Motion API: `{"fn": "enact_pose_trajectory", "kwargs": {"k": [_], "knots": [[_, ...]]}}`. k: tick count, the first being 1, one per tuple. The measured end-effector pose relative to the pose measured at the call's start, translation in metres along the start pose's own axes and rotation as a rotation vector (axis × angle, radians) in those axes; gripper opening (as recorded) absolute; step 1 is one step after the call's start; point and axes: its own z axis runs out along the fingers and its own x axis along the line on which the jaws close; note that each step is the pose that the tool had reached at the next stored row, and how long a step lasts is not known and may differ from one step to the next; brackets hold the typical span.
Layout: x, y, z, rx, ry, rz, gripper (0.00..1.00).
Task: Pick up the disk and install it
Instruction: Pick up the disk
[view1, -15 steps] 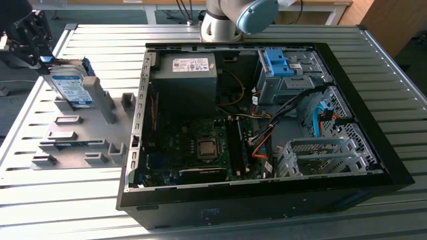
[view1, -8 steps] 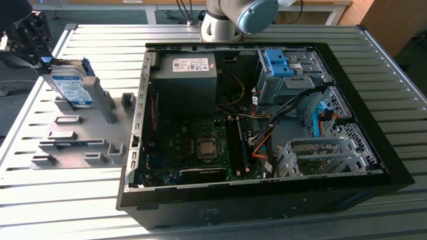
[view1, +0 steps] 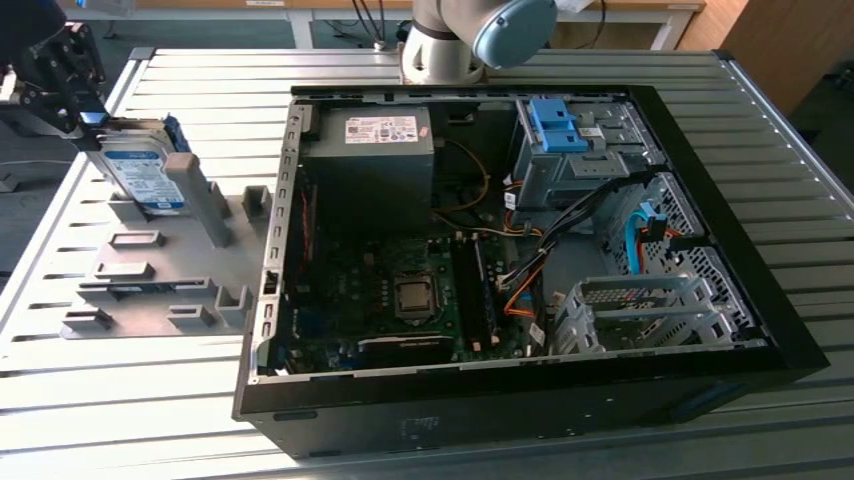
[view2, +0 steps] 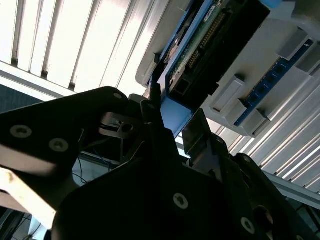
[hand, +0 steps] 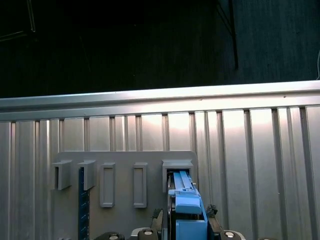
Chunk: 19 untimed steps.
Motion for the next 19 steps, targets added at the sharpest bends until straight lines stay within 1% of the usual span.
{"fn": "enact_pose_trajectory", "kwargs": {"k": [7, 10, 17, 18, 19], "knots": [[0.0000, -0.0001, 0.0074, 0.0000, 0.0003, 0.000, 0.44], [0.0000, -0.0001, 0.0096, -0.0001, 0.0003, 0.000, 0.44], [0.0000, -0.0001, 0.0103, -0.0001, 0.0003, 0.000, 0.42], [0.0000, -0.0001, 0.0103, -0.0001, 0.0003, 0.000, 0.36], [0.0000, -0.0001, 0.0103, -0.0001, 0.0003, 0.000, 0.36]]}}
